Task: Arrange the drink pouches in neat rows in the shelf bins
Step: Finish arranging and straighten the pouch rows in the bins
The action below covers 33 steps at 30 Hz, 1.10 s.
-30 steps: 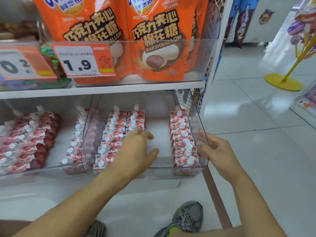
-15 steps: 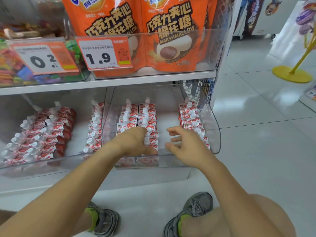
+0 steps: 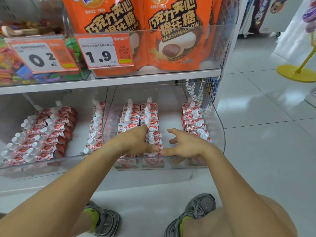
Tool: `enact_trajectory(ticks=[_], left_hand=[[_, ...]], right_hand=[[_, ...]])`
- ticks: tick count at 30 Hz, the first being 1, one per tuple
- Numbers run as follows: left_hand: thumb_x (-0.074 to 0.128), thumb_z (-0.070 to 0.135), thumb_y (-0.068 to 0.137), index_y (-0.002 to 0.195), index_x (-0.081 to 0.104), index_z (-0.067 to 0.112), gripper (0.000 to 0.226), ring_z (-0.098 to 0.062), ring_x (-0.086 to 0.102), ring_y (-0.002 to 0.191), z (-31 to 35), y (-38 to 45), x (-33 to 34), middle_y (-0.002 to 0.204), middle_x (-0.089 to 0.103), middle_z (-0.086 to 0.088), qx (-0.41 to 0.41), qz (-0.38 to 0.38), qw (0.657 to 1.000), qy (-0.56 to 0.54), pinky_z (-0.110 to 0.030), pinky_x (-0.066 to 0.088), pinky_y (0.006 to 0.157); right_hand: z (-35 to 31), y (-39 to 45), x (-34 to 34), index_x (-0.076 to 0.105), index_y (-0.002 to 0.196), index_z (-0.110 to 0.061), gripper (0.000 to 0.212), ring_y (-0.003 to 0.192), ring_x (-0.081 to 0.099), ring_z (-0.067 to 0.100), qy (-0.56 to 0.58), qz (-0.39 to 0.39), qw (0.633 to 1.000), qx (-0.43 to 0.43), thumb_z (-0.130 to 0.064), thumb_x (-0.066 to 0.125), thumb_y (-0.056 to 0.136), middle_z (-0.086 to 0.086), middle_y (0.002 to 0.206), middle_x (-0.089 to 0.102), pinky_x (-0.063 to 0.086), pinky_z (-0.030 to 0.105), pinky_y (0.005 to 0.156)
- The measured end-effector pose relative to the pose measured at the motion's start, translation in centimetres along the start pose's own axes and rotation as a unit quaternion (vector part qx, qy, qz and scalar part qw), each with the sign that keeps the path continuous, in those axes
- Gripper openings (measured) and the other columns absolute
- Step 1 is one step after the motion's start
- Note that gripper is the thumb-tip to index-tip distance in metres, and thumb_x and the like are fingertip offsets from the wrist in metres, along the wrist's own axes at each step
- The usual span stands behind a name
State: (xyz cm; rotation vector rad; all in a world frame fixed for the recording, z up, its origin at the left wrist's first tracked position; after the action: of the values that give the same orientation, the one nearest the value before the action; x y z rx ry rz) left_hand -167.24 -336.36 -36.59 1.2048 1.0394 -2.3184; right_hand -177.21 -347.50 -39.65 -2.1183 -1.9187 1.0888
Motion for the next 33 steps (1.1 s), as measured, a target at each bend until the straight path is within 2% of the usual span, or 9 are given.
enact_trajectory(ticks=[6, 9, 11, 15, 22, 26, 28, 31, 33], left_hand=[[0.077, 0.045, 0.076, 0.133, 0.040, 0.022, 0.072, -0.026, 0.060, 0.103, -0.5, 0.7, 1.2, 0.115, 0.061, -0.004, 0.016, 0.013, 0.988, -0.151, -0.039, 0.051, 0.092], [0.071, 0.043, 0.083, 0.101, 0.052, 0.031, 0.030, -0.011, 0.061, 0.090, -1.0, 0.9, 1.7, 0.090, 0.061, 0.015, 0.026, 0.033, 0.972, -0.233, -0.028, 0.053, 0.080], [0.070, 0.041, 0.085, 0.090, 0.059, 0.026, 0.019, -0.007, 0.063, 0.083, -0.8, 1.2, 2.4, 0.084, 0.067, 0.014, 0.027, 0.002, 0.954, -0.299, -0.026, 0.053, 0.076], [0.071, 0.027, 0.087, 0.110, 0.064, 0.013, 0.028, -0.023, 0.069, 0.098, -0.7, 1.9, 3.3, 0.102, 0.074, -0.005, 0.002, -0.046, 0.929, -0.367, -0.044, 0.054, 0.092], [0.061, 0.023, 0.094, 0.112, 0.063, 0.013, 0.021, -0.024, 0.070, 0.099, -0.9, 2.4, 4.1, 0.106, 0.074, -0.004, -0.005, -0.070, 0.883, -0.464, -0.042, 0.054, 0.091], [0.065, 0.043, 0.088, 0.121, 0.055, 0.025, 0.039, -0.018, 0.068, 0.102, -1.2, 3.1, 4.1, 0.112, 0.071, 0.005, -0.003, -0.031, 0.896, -0.443, -0.039, 0.057, 0.082], [0.059, 0.035, 0.094, 0.127, 0.051, 0.024, 0.036, -0.017, 0.069, 0.102, -0.8, 3.1, 4.3, 0.113, 0.071, 0.005, -0.006, -0.059, 0.882, -0.468, -0.034, 0.055, 0.077], [0.059, 0.038, 0.093, 0.149, 0.027, 0.021, 0.067, -0.022, 0.060, 0.117, -0.6, 3.5, 4.3, 0.138, 0.056, -0.001, -0.017, -0.071, 0.883, -0.464, -0.034, 0.053, 0.080], [0.060, 0.036, 0.093, 0.150, 0.024, 0.021, 0.069, -0.025, 0.059, 0.117, -0.7, 3.6, 4.4, 0.139, 0.055, -0.003, -0.025, -0.075, 0.874, -0.479, -0.041, 0.053, 0.087]], right_hand=[[-0.7, 1.0, -0.3, 0.045, 0.140, -0.020, 0.079, 0.108, 0.067, 0.020, -0.040, 0.003, 0.999, -0.007, -0.027, 0.087, 0.074, -0.007, 0.111, 0.067, 0.054, 0.045, 0.097], [-0.4, 1.0, -0.3, 0.044, 0.135, -0.023, 0.072, 0.108, 0.066, 0.021, -0.010, -0.014, 1.000, 0.001, -0.022, 0.086, 0.076, -0.004, 0.108, 0.067, 0.055, 0.044, 0.097], [-0.2, 1.1, -0.4, 0.031, 0.149, -0.022, 0.092, 0.114, 0.063, 0.024, 0.025, -0.009, 0.999, 0.017, -0.019, 0.086, 0.076, 0.005, 0.128, 0.061, 0.053, 0.043, 0.100], [-0.1, 1.3, -0.3, 0.029, 0.152, -0.016, 0.093, 0.112, 0.066, 0.027, 0.086, -0.022, 0.996, 0.013, 0.001, 0.081, 0.077, 0.005, 0.121, 0.064, 0.054, 0.047, 0.098], [0.3, 1.5, -0.5, 0.021, 0.156, -0.019, 0.092, 0.113, 0.065, 0.025, 0.105, -0.026, 0.994, 0.030, 0.002, 0.074, 0.084, 0.002, 0.125, 0.060, 0.055, 0.044, 0.097], [0.2, 1.2, -1.4, 0.012, 0.158, -0.026, 0.083, 0.132, 0.051, 0.030, 0.110, 0.037, 0.992, 0.039, -0.017, 0.065, 0.095, 0.011, 0.161, 0.026, 0.054, 0.048, 0.096], [0.0, 1.1, -1.2, 0.016, 0.158, -0.021, 0.072, 0.128, 0.053, 0.024, 0.160, 0.033, 0.986, 0.035, -0.017, 0.058, 0.100, 0.007, 0.155, 0.037, 0.054, 0.045, 0.096], [-0.6, 0.6, -0.6, 0.035, 0.151, -0.015, 0.050, 0.097, 0.059, 0.006, 0.155, 0.014, 0.988, 0.023, -0.016, 0.051, 0.103, -0.011, 0.123, 0.058, 0.053, 0.036, 0.089], [-0.6, 0.4, -0.9, 0.034, 0.152, -0.016, 0.052, 0.109, 0.055, 0.011, 0.151, 0.017, 0.988, 0.018, -0.018, 0.052, 0.103, -0.002, 0.143, 0.051, 0.053, 0.040, 0.095]])
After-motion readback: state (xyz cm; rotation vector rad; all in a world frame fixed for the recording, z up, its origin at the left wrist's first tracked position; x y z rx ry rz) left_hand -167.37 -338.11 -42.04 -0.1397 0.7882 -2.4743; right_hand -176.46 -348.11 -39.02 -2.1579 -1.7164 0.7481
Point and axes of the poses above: each hand's wrist, its own y-axis towards the middle knuckle, its own x-axis out of the palm, z = x × y, the point moved 8 cm from there along y, towards the middle knuckle
